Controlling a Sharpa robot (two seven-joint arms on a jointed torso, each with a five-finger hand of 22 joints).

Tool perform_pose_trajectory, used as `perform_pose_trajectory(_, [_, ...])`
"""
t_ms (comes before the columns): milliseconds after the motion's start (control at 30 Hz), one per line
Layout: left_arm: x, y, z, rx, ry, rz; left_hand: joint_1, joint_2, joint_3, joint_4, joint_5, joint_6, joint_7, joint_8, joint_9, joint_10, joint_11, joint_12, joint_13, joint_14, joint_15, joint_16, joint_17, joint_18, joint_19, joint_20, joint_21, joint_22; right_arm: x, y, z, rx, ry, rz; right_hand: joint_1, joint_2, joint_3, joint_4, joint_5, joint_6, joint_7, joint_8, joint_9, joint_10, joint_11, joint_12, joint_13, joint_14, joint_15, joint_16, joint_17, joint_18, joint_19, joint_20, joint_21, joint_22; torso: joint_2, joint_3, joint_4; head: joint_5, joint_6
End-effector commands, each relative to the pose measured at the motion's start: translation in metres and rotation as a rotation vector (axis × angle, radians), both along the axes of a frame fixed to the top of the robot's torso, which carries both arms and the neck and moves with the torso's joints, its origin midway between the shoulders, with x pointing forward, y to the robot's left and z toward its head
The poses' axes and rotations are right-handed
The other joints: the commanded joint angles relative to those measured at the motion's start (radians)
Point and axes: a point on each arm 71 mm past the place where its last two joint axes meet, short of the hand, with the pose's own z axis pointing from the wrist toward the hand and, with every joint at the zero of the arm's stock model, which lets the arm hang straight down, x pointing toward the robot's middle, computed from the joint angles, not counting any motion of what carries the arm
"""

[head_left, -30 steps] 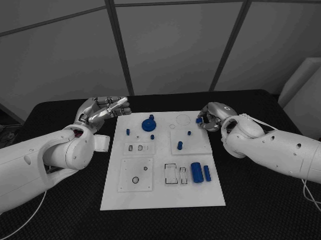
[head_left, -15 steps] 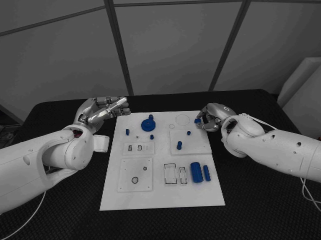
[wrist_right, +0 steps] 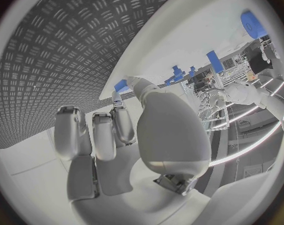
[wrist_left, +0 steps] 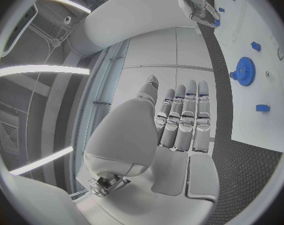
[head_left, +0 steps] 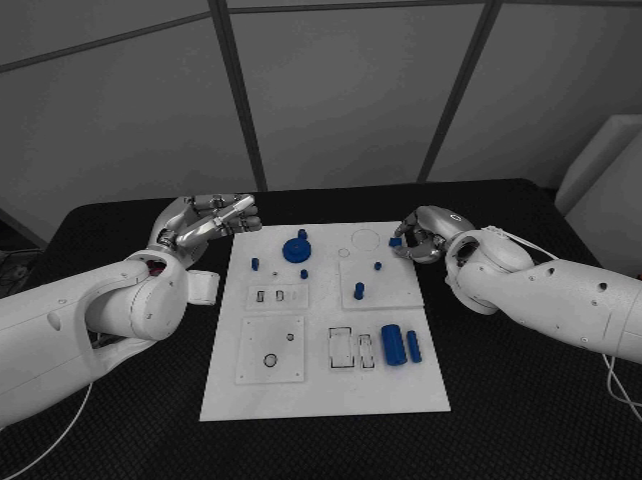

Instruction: Assemble the parts on the task board

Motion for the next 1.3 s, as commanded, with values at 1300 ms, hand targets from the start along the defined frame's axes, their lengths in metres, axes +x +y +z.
perform_pose_trajectory(1300, [-0.0002,-0.0006,-0.0017,0.008,0.000,-0.006,-0.003,0.008,0.002,-0.006,-0.003,-0.005,0.006,-0.004,-0.001,-0.004,0.003,-0.006,-0.002,0.006,0.003,-0.005,0.002,-0.031,-0.006,0.001,0.004,-0.001,0.0012,0.0004,-0.0046,0.026,0.029,-0.011,0.012,0.073,0.000,-0.008,-0.003,0.143,-0.017,0.061,0.026,0.011,-0.012,0.018,0.068,0.086,-0.003,0.004,0.189,0.010,0.011,-0.005,0.005,0.070,-0.001,0.0002,0.0000,-0.004,-0.004])
